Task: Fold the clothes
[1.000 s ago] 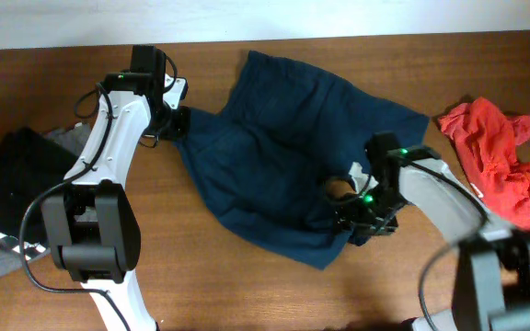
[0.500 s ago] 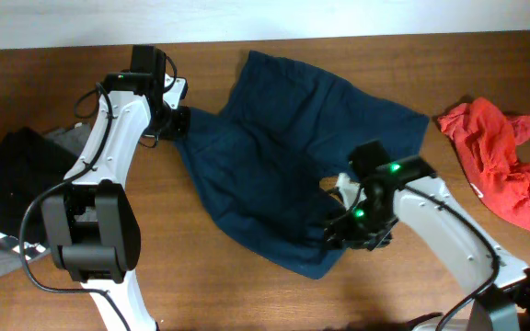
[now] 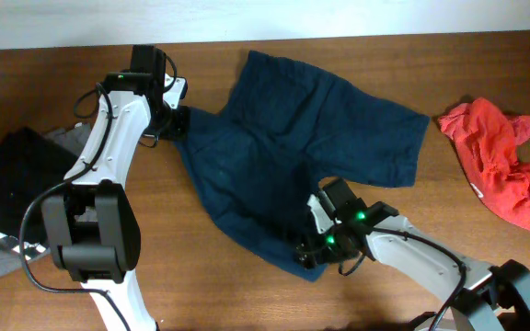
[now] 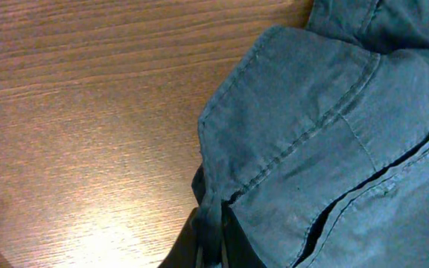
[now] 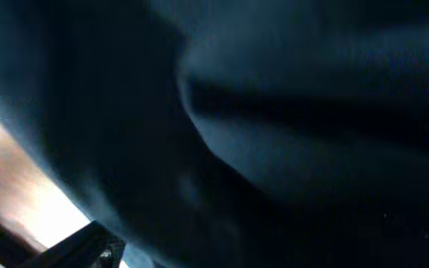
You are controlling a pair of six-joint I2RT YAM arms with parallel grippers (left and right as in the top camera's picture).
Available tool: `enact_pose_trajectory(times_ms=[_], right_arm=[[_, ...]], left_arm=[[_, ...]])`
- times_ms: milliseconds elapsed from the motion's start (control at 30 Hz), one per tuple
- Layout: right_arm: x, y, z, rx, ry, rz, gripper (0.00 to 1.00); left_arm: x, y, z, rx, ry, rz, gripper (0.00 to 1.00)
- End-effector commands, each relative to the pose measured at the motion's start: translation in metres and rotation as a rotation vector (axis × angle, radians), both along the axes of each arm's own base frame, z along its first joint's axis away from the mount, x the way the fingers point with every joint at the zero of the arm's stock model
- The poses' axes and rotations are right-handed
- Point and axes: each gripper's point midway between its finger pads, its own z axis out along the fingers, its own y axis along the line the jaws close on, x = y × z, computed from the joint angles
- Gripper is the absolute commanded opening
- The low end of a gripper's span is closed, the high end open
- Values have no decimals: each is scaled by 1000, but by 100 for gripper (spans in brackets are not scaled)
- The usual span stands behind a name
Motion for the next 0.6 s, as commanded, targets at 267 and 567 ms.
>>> enact_pose_trajectory(times_ms=[267, 567], right_arm=[[-11, 7, 71, 53, -5, 106, 4], [13, -62, 216, -153, -282, -145, 4]], left_arm=[[2, 2, 7, 3, -13, -10, 0], [-2, 2, 89, -9, -183, -12, 0]])
